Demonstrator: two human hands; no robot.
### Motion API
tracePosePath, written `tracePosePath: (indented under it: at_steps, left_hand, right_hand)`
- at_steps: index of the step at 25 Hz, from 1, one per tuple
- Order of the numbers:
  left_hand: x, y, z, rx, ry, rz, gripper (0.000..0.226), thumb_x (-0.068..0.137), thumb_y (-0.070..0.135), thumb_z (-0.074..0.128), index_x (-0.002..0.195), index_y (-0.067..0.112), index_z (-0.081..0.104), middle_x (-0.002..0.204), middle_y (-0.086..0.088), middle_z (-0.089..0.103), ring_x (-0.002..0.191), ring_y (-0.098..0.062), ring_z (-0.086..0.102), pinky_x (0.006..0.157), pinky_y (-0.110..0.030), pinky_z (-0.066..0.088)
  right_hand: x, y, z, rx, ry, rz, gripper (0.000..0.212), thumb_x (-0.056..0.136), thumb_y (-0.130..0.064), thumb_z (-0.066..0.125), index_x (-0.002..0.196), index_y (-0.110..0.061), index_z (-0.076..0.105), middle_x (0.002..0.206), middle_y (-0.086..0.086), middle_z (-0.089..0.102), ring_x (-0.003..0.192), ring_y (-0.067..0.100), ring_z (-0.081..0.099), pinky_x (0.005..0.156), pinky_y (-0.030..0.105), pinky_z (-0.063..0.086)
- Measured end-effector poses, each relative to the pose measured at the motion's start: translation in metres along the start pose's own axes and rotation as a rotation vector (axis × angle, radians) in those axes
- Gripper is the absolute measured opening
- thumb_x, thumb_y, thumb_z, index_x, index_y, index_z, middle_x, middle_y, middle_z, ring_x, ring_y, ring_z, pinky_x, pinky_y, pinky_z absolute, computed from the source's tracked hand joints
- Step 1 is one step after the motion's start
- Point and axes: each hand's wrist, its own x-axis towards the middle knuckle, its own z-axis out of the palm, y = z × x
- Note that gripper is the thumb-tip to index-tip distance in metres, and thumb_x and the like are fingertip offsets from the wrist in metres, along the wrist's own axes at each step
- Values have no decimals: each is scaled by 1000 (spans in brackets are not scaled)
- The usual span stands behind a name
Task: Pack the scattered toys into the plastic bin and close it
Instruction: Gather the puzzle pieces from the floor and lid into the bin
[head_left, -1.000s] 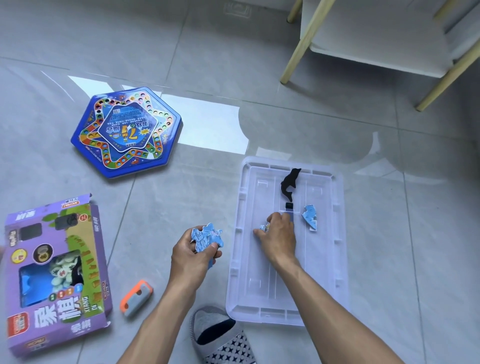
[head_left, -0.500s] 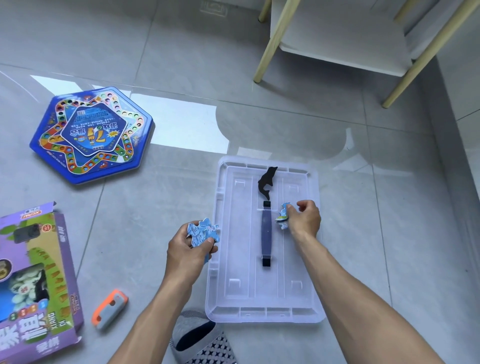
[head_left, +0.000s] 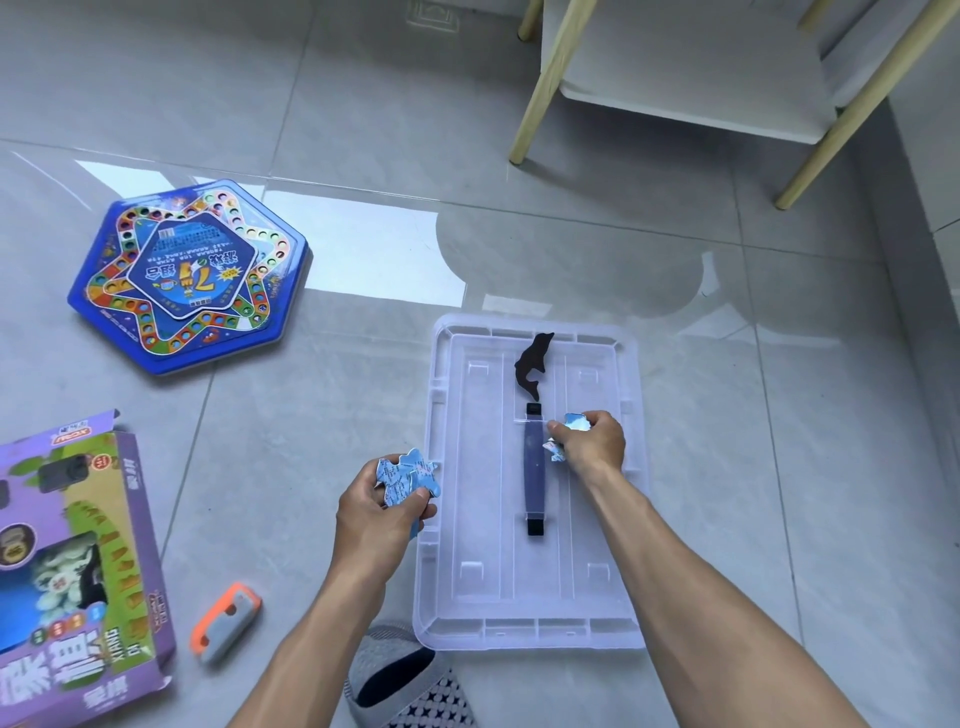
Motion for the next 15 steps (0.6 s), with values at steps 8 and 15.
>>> tracePosePath:
  at_steps: [8, 15]
  left_hand:
    - [-3, 1, 1, -3, -1, -1, 26, 87, -1, 64, 102, 20, 60, 93, -8, 73, 70, -18, 72, 69, -30, 57]
    - [-1, 3, -6, -13, 5, 9, 26, 87, -1, 63, 100, 22, 61, 92, -8, 72, 71, -19, 72, 66, -29, 55]
  right_hand:
    - [-42, 14, 10, -112, 147, -222, 28, 93, -30, 62, 109, -11, 51, 99, 3, 61, 79, 23, 56, 62, 27, 35]
    - [-26, -37, 9, 182, 27, -232, 29, 86, -28, 71, 108, -11, 60, 92, 2, 61, 79, 21, 57, 63, 25, 41]
